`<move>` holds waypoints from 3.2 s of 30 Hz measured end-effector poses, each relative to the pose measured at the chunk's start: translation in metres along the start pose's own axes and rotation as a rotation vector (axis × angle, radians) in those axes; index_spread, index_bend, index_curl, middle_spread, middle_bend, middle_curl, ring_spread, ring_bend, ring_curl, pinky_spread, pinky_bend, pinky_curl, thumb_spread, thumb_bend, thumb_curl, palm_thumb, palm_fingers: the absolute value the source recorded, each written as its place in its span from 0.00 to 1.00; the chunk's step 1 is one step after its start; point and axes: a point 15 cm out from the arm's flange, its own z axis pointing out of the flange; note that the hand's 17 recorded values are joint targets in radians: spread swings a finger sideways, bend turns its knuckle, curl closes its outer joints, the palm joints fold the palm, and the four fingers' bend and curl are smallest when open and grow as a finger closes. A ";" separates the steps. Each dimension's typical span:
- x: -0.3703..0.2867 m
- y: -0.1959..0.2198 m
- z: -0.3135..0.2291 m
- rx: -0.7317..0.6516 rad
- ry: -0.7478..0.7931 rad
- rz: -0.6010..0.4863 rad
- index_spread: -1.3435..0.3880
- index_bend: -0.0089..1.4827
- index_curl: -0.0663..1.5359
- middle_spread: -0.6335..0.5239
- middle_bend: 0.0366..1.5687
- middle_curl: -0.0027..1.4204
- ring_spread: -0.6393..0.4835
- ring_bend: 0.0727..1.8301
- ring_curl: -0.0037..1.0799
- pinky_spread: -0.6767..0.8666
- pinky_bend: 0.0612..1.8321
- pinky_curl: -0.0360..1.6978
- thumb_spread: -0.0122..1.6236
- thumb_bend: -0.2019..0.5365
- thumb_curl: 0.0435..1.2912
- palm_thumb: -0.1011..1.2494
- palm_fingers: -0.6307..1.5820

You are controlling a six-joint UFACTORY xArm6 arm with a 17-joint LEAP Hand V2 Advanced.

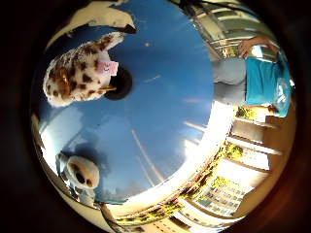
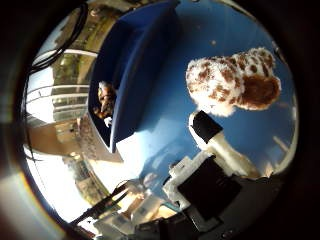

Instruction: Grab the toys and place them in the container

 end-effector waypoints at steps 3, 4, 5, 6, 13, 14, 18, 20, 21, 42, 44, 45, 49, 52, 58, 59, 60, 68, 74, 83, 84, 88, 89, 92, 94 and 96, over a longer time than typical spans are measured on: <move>0.005 -0.001 0.014 -0.020 0.027 -0.003 0.66 0.12 0.21 0.54 0.09 0.23 0.78 0.20 0.28 0.73 0.34 0.20 0.64 0.23 0.25 0.56 0.37; 0.007 -0.001 0.018 -0.029 0.043 -0.004 0.66 0.12 0.21 0.54 0.09 0.23 0.78 0.20 0.28 0.73 0.34 0.20 0.64 0.23 0.25 0.56 0.37; 0.010 -0.001 0.022 -0.038 0.064 -0.006 0.66 0.12 0.21 0.54 0.09 0.23 0.79 0.21 0.28 0.73 0.35 0.19 0.64 0.22 0.25 0.55 0.38; 0.014 0.000 0.025 -0.050 0.087 -0.008 0.66 0.12 0.21 0.54 0.09 0.23 0.79 0.21 0.29 0.74 0.35 0.19 0.64 0.21 0.24 0.54 0.38; 0.020 0.012 0.051 -0.157 0.172 -0.037 0.69 0.13 0.20 0.48 0.11 0.23 0.79 0.35 0.32 0.75 0.42 0.18 0.63 0.21 0.22 0.48 0.56; 0.018 0.016 0.052 -0.175 0.168 -0.036 0.68 0.14 0.20 0.46 0.14 0.24 0.78 0.36 0.33 0.75 0.45 0.19 0.63 0.21 0.22 0.47 0.65; 0.013 0.031 0.056 -0.237 0.151 -0.047 0.59 0.28 0.25 0.43 0.32 0.31 0.73 0.42 0.38 0.73 0.47 0.21 0.63 0.23 0.22 0.47 0.89; 0.011 0.038 0.056 -0.265 0.143 -0.054 0.56 0.30 0.28 0.45 0.45 0.37 0.69 0.51 0.44 0.71 0.50 0.23 0.63 0.23 0.22 0.47 0.90; 0.011 0.040 0.054 -0.271 0.140 -0.058 0.56 0.31 0.29 0.44 0.48 0.38 0.68 0.54 0.46 0.71 0.51 0.24 0.63 0.24 0.22 0.48 0.89; -0.046 0.107 -0.154 -0.140 0.035 -0.051 0.32 0.46 0.58 0.40 0.85 0.65 0.47 0.80 0.73 0.57 0.84 0.46 0.64 0.31 0.47 0.81 0.67; -0.060 0.109 -0.180 -0.091 0.047 -0.061 0.31 0.46 0.61 0.40 0.86 0.65 0.47 0.81 0.74 0.56 0.86 0.48 0.64 0.29 0.49 0.81 0.66; -0.067 0.110 -0.189 -0.070 0.043 -0.064 0.31 0.46 0.62 0.40 0.87 0.66 0.46 0.81 0.74 0.56 0.86 0.48 0.64 0.29 0.50 0.81 0.66; -0.109 0.102 -0.210 0.011 -0.043 -0.069 0.29 0.47 0.69 0.40 0.88 0.67 0.46 0.83 0.76 0.54 0.88 0.50 0.64 0.26 0.53 0.81 0.65; -0.146 0.092 -0.226 0.067 -0.078 -0.076 0.28 0.47 0.73 0.41 0.90 0.67 0.45 0.83 0.77 0.54 0.89 0.51 0.64 0.26 0.55 0.82 0.64; -0.204 0.068 -0.241 0.149 -0.104 -0.103 0.27 0.47 0.80 0.41 0.91 0.68 0.45 0.85 0.78 0.53 0.89 0.52 0.64 0.25 0.58 0.81 0.63; -0.214 0.062 -0.243 0.165 -0.114 -0.104 0.27 0.47 0.81 0.41 0.91 0.68 0.45 0.85 0.78 0.52 0.89 0.52 0.64 0.25 0.59 0.80 0.63; -0.219 0.057 -0.244 0.181 -0.119 -0.102 0.27 0.47 0.82 0.41 0.91 0.68 0.45 0.85 0.78 0.52 0.90 0.52 0.64 0.25 0.59 0.80 0.63; -0.249 -0.020 -0.229 0.340 -0.152 -0.012 0.27 0.45 0.89 0.42 0.93 0.67 0.45 0.86 0.78 0.52 0.90 0.53 0.64 0.25 0.62 0.78 0.62; -0.249 -0.073 -0.170 0.356 -0.168 0.055 0.27 0.47 0.92 0.42 0.92 0.67 0.46 0.85 0.78 0.51 0.86 0.54 0.65 0.22 0.60 0.66 0.61; -0.241 -0.094 -0.105 0.303 -0.160 0.047 0.35 0.23 0.74 0.47 0.46 0.45 0.66 0.62 0.60 0.62 0.73 0.50 0.68 0.21 0.49 0.55 0.24; -0.241 -0.095 -0.101 0.297 -0.159 0.030 0.36 0.21 0.72 0.48 0.43 0.43 0.68 0.58 0.57 0.63 0.71 0.48 0.68 0.21 0.48 0.55 0.22; -0.243 -0.094 -0.084 0.273 -0.161 -0.042 0.41 0.10 0.60 0.53 0.26 0.33 0.75 0.42 0.41 0.68 0.63 0.41 0.68 0.20 0.41 0.49 0.20; -0.243 -0.094 -0.082 0.268 -0.164 -0.046 0.41 0.10 0.58 0.53 0.24 0.32 0.76 0.41 0.39 0.69 0.62 0.40 0.68 0.19 0.40 0.48 0.21; -0.241 -0.093 -0.086 0.273 -0.166 -0.045 0.44 0.10 0.53 0.54 0.20 0.30 0.77 0.37 0.35 0.71 0.58 0.38 0.67 0.21 0.37 0.46 0.24; -0.231 -0.091 -0.092 0.277 -0.168 -0.034 0.45 0.10 0.50 0.55 0.18 0.29 0.78 0.35 0.34 0.72 0.56 0.36 0.67 0.21 0.35 0.46 0.25; -0.228 -0.086 -0.101 0.280 -0.173 -0.030 0.47 0.10 0.46 0.55 0.15 0.28 0.79 0.33 0.32 0.74 0.54 0.34 0.67 0.22 0.33 0.45 0.27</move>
